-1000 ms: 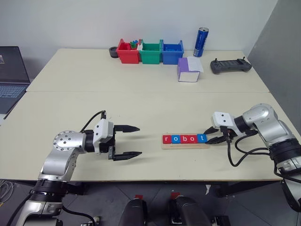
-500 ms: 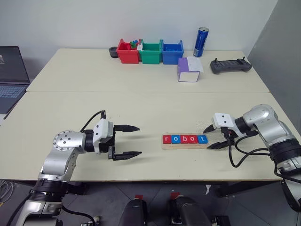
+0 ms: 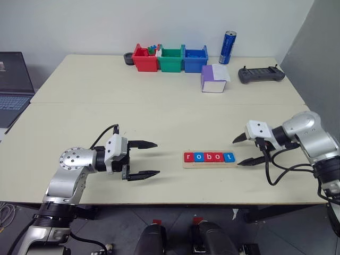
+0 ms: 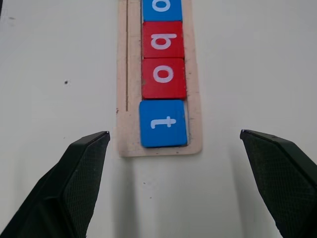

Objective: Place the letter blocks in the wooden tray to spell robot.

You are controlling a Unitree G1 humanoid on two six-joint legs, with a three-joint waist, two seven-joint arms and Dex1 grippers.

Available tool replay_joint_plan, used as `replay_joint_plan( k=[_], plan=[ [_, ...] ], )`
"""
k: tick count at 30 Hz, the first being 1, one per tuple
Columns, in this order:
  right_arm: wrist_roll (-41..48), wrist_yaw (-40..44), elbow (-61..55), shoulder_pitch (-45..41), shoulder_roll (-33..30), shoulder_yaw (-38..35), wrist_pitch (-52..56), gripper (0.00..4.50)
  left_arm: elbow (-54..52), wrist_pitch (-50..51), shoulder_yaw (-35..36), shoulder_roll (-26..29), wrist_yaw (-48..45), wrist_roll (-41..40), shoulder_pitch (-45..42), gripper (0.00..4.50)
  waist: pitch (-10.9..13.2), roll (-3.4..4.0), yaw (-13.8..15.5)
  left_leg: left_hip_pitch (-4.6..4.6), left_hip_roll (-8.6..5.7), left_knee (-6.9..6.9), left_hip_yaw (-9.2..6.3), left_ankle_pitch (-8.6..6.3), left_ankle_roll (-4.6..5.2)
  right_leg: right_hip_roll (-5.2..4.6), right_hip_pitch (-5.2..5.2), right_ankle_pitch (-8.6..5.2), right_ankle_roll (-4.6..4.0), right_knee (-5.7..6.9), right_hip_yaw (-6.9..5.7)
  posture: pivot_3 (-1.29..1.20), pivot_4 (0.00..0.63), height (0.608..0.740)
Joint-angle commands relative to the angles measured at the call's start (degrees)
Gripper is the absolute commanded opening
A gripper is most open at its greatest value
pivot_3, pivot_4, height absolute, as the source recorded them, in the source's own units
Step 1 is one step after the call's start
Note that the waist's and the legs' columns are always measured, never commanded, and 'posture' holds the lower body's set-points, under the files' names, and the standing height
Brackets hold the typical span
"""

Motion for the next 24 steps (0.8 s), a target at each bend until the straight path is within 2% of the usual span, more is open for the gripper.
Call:
replay_joint_plan(
  k=[1,5,12,13,24],
  plan=[
    [5.38,1.38,-7.92,3.33,-2.29,-4.33,5.78,3.96,-1.34,-0.33,1.49,0.9,0.55,-0.55,0.31,4.5,0.0,0.0,0.0,0.0,0.0,0.0,0.0,0.0,0.0,0.0,0.0,0.0,0.0,0.0,0.01,0.0,0.15,0.74],
    [8.14,0.86,-13.37,6.52,-2.85,-5.16,9.21,2.61,-1.32,-0.32,1.45,1.09,0.54,-0.58,0.62,4.5,0.0,0.0,-0.18,0.04,0.02,0.0,0.01,0.0,0.0,0.01,0.01,0.0,0.0,0.01,0.0,0.0,0.15,0.74],
    [4.91,-2.78,-10.6,5.86,-0.89,-2.64,7.88,0.19,-0.63,-0.53,0.74,0.77,0.47,-0.26,-0.48,4.5,0.0,0.0,-0.08,0.03,0.02,0.0,0.0,0.0,0.0,0.01,0.01,0.0,0.0,0.0,-0.02,0.0,0.15,0.74],
    [4.34,-3.42,-9.87,5.69,-0.41,-2.3,7.6,0.03,-0.54,-0.56,0.7,0.76,0.45,-0.23,-0.57,4.5,0.0,0.0,-0.08,0.02,0.02,0.0,0.0,0.0,0.0,0.01,0.0,0.0,0.0,0.0,-0.02,0.0,0.15,0.74],
    [2.89,-3.97,-5.35,4.28,2.1,-1.34,5.45,0.03,-0.67,-0.34,0.63,0.87,0.52,-0.17,-0.56,4.5,0.0,0.0,-0.11,0.02,0.02,0.0,0.0,0.0,0.0,0.01,0.0,0.0,0.0,0.0,-0.01,0.0,0.15,0.74]
  ],
)
